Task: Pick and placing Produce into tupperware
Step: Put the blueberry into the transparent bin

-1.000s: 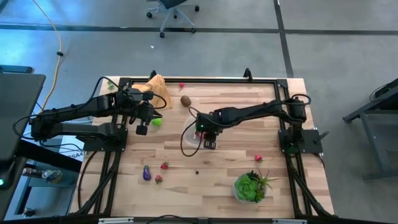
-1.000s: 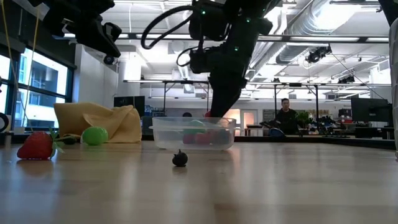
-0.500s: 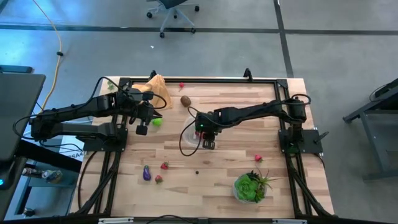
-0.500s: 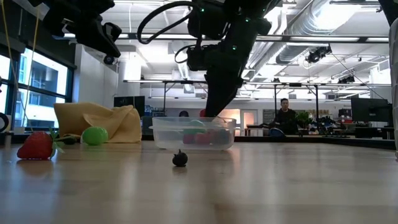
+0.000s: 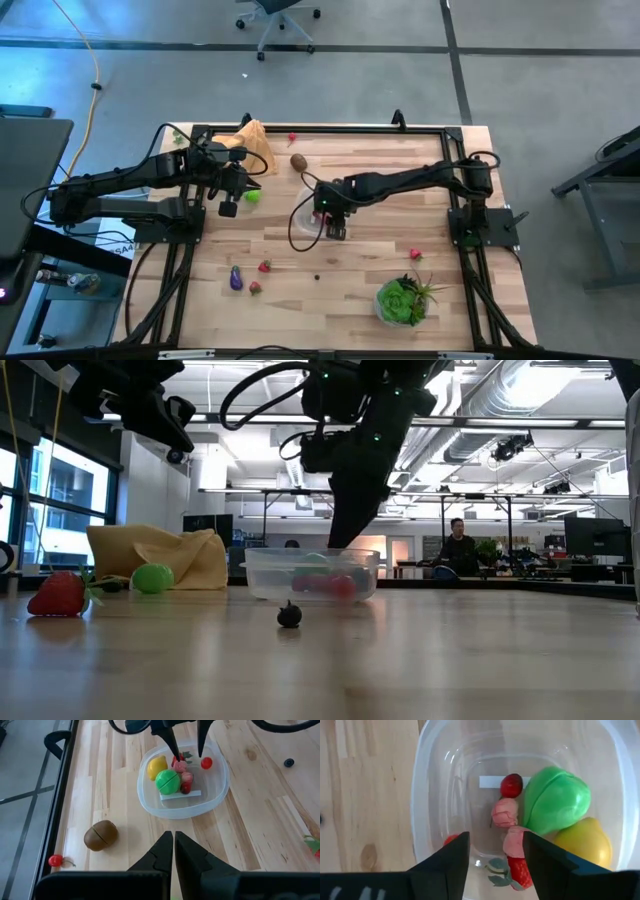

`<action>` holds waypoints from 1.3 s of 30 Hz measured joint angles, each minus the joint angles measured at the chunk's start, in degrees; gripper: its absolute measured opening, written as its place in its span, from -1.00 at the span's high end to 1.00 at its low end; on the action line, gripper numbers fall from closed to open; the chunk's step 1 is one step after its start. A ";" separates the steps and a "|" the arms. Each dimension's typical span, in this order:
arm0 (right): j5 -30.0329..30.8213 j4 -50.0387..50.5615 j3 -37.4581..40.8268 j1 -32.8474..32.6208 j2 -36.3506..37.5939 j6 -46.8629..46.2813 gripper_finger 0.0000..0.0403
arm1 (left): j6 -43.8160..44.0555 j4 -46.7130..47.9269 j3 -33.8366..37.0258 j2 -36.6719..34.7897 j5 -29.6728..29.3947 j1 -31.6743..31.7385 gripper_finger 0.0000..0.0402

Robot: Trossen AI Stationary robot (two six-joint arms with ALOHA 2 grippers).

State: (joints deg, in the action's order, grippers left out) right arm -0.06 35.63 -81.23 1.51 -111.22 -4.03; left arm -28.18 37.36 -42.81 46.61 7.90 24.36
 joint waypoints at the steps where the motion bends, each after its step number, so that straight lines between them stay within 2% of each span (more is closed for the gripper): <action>1: 0.71 0.05 0.02 -0.27 0.29 0.03 0.13 | 0.00 0.00 0.00 0.00 0.00 0.00 0.95; 8: 7.66 1.67 0.02 -3.63 6.46 0.64 0.13 | -0.02 0.00 0.00 0.00 0.00 0.00 0.95; 11: 12.51 4.13 0.65 -5.66 9.76 -0.57 0.13 | -0.02 0.00 0.00 0.00 0.00 0.02 0.95; 15: 16.99 -0.89 8.89 -7.86 16.88 -2.85 0.13 | 0.00 0.00 0.00 0.00 0.00 0.00 0.95; 23: 16.17 -24.21 33.24 -8.30 34.94 -6.60 0.13 | 0.00 0.00 0.00 0.00 0.00 0.01 0.95; 30: 16.27 -39.51 48.49 -7.01 43.29 -6.81 0.13 | -0.01 -0.01 0.00 0.00 0.00 0.00 0.95; 33: 16.09 -43.67 52.24 -5.02 44.29 -9.38 0.13 | 0.00 0.00 0.00 0.00 0.00 0.02 0.95; 39: 14.63 -44.91 51.84 -1.71 44.47 -8.42 0.13 | 0.00 0.00 0.00 0.00 0.00 0.01 0.95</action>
State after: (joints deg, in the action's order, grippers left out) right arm 14.57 -9.28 -29.39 -0.20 -66.75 -12.45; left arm -28.18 37.36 -42.81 46.61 7.90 24.37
